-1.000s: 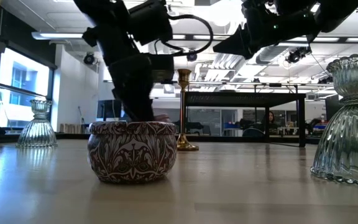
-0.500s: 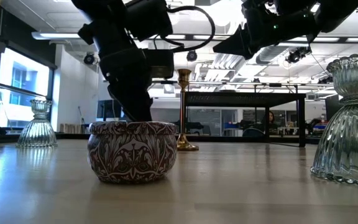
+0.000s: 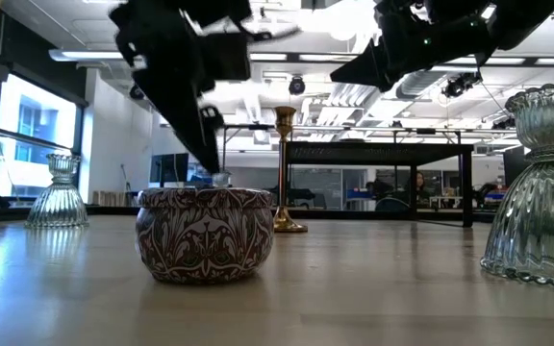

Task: Pick & Place candle stick holders
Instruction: Put the pink patterned candle on the shelf

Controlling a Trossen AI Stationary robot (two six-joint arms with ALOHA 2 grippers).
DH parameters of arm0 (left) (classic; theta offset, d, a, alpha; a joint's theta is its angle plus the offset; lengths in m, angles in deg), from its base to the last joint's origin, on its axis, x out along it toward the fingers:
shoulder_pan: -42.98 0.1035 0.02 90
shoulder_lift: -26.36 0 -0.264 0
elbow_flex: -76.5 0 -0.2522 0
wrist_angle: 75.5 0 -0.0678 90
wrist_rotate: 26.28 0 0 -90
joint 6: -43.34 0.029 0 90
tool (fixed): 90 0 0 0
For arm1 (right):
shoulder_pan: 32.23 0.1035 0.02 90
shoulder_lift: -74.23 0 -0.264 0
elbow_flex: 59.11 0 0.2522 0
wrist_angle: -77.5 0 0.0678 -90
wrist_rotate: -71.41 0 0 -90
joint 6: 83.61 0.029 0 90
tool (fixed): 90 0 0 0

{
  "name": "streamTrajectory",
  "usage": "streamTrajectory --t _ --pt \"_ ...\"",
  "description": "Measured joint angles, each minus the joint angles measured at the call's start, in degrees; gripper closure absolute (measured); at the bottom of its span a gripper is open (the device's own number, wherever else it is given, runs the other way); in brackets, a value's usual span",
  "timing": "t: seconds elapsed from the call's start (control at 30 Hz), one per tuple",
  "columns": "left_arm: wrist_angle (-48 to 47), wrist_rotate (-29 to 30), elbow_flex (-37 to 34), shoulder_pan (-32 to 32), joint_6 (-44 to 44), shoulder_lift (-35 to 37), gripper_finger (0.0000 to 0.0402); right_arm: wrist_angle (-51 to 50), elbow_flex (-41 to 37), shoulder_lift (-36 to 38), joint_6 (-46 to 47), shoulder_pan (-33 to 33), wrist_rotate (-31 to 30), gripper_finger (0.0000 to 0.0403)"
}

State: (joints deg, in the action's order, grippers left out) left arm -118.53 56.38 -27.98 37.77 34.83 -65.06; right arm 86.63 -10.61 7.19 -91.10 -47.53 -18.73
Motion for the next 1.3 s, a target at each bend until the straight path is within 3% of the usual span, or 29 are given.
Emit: streamTrajectory --t 0.17,0.33,0.53,0.63,0.73,0.97,1.1,1.3 --pt "4.21 9.37 -2.95 -3.06 3.07 5.34 0.0151 -3.21 0.35 3.04 0.13 0.74 -1.18 0.0402" --pt "20.57 8.19 -14.03 -3.38 4.26 12.4 0.0271 -12.02 3.32 6.08 0.68 7.12 -10.31 0.0402" --pt "39.29 8.2 -29.12 0.06 3.69 21.51 0.0389 -15.75 4.45 3.23 7.91 20.93 -16.27 0.0402" --pt "50.64 8.01 -35.29 2.99 3.56 24.78 0.0388 -14.53 4.23 -1.56 11.86 27.78 -20.8 0.0403" --pt "60.0 5.69 -38.71 6.24 3.55 25.88 0.0383 -11.67 4.49 -6.84 16.31 32.16 -21.61 0.0402" --pt "62.81 -0.01 -40.0 13.95 3.86 26.97 0.0399 -14.78 13.75 -18.66 20.67 33.69 -18.04 0.0382" --pt "63.84 -2.83 -39.93 16.57 4.75 26.86 0.0397 -21.79 21.11 -23.83 18.89 33.69 -17.01 0.0342" --pt "63.69 -2.46 -39.93 17.18 5.26 26.86 0.0397 -27.33 27.9 -28.13 17.56 33.56 -17.45 0.0281"
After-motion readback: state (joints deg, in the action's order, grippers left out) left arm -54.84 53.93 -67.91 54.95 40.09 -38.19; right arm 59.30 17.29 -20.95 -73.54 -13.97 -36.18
